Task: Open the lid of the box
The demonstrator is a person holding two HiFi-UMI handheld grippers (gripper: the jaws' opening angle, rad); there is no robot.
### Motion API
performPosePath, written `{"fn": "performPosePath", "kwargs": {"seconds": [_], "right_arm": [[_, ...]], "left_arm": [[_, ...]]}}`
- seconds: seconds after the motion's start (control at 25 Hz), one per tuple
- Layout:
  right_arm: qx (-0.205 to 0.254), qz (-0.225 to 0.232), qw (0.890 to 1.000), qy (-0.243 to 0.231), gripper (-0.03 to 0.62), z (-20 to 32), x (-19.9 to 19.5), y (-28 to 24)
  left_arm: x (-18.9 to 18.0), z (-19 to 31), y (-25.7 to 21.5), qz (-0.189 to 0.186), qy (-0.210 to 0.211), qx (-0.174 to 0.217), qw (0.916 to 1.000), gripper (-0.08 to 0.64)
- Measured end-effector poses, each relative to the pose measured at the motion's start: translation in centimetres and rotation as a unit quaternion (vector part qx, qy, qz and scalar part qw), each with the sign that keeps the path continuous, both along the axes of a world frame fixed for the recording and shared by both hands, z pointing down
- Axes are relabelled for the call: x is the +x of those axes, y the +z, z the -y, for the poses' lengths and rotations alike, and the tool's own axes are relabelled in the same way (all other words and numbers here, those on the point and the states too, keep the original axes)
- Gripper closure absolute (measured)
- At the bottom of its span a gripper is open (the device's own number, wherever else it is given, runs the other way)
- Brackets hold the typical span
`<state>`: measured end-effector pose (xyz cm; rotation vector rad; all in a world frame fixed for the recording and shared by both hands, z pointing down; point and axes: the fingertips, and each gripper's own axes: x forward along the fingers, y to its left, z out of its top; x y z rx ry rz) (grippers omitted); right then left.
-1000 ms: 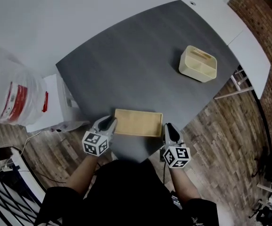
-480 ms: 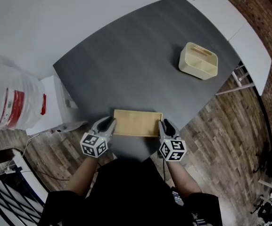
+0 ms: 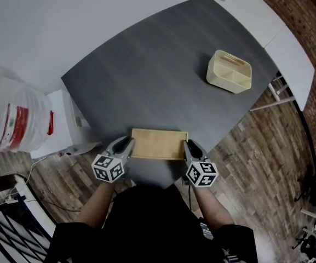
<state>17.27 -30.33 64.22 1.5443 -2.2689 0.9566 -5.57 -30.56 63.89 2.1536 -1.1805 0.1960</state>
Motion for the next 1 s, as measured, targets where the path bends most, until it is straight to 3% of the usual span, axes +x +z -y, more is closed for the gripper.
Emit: {"fn": "performPosePath", "kwargs": {"seconds": [0.12,0.68,1.0], "right_arm": [[0.000,-0.004,1.000,-0.004,0.512,0.0,0.0,0.0],[-0.005,-0.011,1.000,-0.002,0.526,0.0,0.8,0.2],[-0.011,-0.010,0.999,0.049,0.538,0.1,4.6,0.2]], "left_arm": [[-0.2,0.0,0.1,-0.017,-0.008,-0.011,0.9998,0.476],[-0.3,0.1,0.3,-0.018,0.002,-0.015,0.9997,0.474],[-0.4,0.2,0.2,-0.012,0.001,-0.013,0.9998,0.474]]}}
